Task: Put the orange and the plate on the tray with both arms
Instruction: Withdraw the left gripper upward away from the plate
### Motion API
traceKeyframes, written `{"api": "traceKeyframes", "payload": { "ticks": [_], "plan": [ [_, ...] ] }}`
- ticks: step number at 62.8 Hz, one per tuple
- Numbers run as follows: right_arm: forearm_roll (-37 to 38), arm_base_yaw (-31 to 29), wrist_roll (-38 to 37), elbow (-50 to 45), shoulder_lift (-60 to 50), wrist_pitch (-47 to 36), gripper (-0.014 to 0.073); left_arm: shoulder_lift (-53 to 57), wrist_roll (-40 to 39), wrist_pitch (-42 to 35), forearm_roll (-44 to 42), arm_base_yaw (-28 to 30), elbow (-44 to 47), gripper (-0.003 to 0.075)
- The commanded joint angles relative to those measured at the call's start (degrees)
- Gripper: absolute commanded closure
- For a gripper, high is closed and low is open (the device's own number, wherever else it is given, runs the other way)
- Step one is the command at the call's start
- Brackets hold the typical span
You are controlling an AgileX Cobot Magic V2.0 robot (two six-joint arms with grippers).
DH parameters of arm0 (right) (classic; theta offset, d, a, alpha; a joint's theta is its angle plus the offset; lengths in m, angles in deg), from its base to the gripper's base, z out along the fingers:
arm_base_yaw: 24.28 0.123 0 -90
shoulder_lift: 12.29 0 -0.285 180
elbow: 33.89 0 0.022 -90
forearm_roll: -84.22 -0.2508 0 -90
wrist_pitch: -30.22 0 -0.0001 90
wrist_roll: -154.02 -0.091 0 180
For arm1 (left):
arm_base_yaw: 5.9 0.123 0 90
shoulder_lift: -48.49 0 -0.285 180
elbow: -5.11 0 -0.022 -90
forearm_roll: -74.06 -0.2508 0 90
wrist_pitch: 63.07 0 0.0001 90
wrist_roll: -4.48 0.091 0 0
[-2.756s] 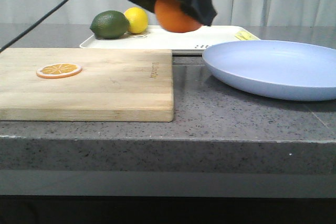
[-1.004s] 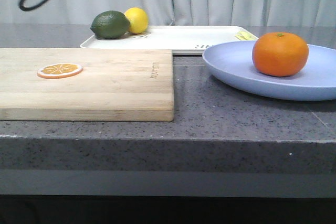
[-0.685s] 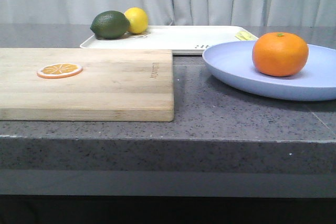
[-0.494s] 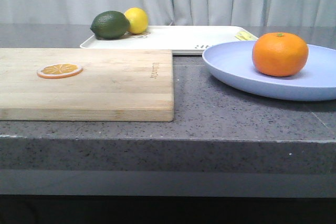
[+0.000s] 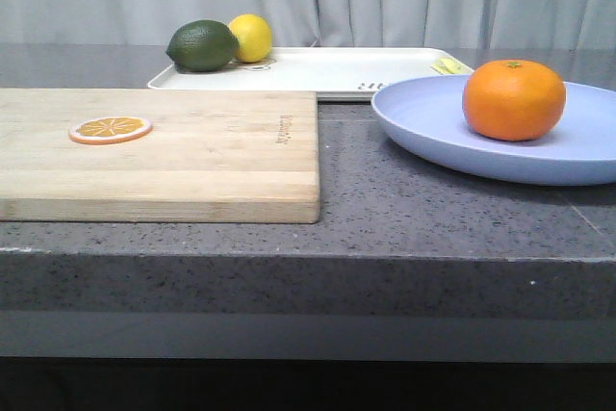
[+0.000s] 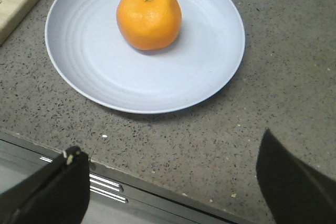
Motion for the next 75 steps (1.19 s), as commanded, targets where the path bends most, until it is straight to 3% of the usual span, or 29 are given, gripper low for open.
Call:
{"api": "traceKeyframes", "payload": {
  "ticks": [1,23,38,60,67,75],
  "plan": [
    [-0.3,0.1,0.1,1.5,0.4,-3.6,-0.0055,2.9,-0.4,-3.7,0.1,0.1,0.8,0.0101],
    [-0.3,0.1,-0.2,1.5,0.4,-5.3,-0.0055,6.0,-0.4,-3.3,0.6,0.1,2.5,0.0101],
    [0.0,-0.3,-5.0,2.1,0.9,-4.4,-0.0055,6.0,-0.4,-3.3,0.6,0.1,2.5,0.0101],
    [2.0,-4.2,-4.0,15.4,17.6,9.6,-0.0055,6.0,-0.4,-3.4,0.6,0.1,2.5,0.0101],
    [2.7,-7.3,-3.7,18.8,23.0,10.9,-0.0055,6.0,-0.4,-3.4,0.6,0.1,2.5,0.0101],
    [0.4,-15.2,0.2,21.4,28.1,12.5,-0.0055,6.0,-0.4,-3.4,0.6,0.1,2.5,0.0101]
  ]
}}
